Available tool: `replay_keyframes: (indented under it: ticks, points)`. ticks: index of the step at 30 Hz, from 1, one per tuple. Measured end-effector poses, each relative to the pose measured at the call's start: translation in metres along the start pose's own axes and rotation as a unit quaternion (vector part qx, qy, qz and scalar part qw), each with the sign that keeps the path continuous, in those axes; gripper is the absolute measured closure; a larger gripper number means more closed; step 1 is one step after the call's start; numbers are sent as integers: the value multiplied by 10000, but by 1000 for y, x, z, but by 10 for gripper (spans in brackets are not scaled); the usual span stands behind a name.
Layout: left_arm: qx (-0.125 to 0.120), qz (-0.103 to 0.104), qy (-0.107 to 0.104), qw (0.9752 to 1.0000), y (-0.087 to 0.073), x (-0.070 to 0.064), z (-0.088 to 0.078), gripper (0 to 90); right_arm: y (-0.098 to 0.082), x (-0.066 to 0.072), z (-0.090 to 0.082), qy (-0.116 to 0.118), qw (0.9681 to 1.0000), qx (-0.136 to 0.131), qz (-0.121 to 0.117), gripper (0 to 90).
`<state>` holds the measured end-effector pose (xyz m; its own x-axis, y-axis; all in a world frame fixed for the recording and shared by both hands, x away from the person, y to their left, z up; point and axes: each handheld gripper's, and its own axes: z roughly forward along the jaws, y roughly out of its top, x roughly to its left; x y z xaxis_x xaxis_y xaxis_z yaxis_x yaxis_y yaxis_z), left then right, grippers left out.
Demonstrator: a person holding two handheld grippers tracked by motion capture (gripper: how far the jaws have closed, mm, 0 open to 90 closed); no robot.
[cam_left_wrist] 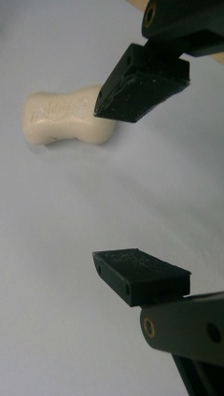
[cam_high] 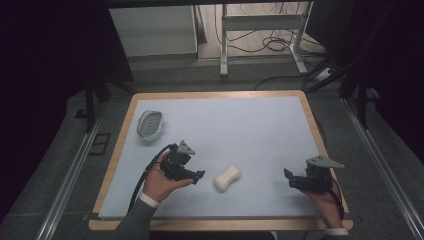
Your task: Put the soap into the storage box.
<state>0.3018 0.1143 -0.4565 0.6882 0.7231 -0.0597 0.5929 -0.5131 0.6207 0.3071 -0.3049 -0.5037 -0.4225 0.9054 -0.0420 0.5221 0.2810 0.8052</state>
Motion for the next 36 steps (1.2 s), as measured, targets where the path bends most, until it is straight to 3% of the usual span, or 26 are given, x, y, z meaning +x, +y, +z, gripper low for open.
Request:
replay_keyframes:
  ticks: [19, 36]
  points:
    - [230, 178, -205, 9994, 17, -17, 26, 255, -1, 0, 2, -19, 10000, 39, -23, 86]
    - [513, 375, -380, 9973, 33, -37, 54, 256, -3, -1, 3, -24, 10000, 68, -45, 86]
